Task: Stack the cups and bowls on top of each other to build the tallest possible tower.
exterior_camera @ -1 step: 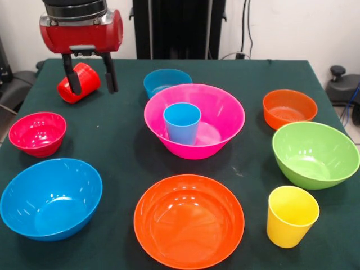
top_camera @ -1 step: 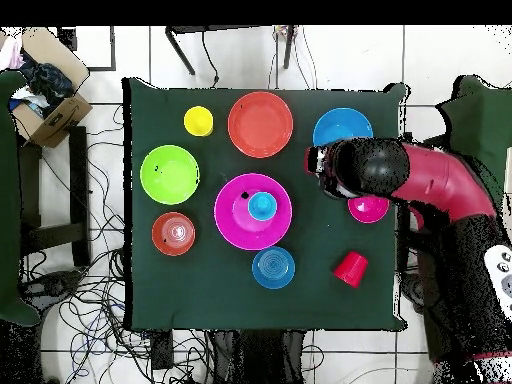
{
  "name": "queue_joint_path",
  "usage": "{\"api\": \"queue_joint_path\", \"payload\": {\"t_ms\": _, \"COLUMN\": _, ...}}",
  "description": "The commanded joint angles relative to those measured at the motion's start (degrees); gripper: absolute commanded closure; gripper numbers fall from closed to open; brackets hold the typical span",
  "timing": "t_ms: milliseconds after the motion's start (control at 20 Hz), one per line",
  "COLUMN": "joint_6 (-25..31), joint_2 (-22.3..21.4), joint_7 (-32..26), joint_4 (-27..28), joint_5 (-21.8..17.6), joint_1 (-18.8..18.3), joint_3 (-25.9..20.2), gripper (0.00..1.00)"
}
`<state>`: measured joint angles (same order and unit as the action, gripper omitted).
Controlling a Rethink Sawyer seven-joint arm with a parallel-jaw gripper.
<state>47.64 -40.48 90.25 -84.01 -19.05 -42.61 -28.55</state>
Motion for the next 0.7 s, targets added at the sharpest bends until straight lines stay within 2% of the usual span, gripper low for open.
{"api": "queue_joint_path", "payload": {"t_ms": 50, "joint_6": 11.5, "joint_2": 6.1, "joint_7": -30.6, "joint_4": 10.5, "joint_5": -7.6, "joint_1": 2.3, "joint_3": -9.8, "gripper": 0.00}}
{"api": "queue_joint_path", "payload": {"t_ms": 350, "joint_6": 13.5, "joint_2": 10.3, "joint_7": -37.7, "joint_4": 14.8, "joint_5": -9.2, "joint_1": 2.0, "joint_3": -13.2, "gripper": 0.00}}
{"api": "queue_joint_path", "payload": {"t_ms": 700, "joint_6": 19.4, "joint_2": 13.8, "joint_7": -45.8, "joint_4": 20.7, "joint_5": -10.8, "joint_1": 0.9, "joint_3": -13.4, "gripper": 0.00}}
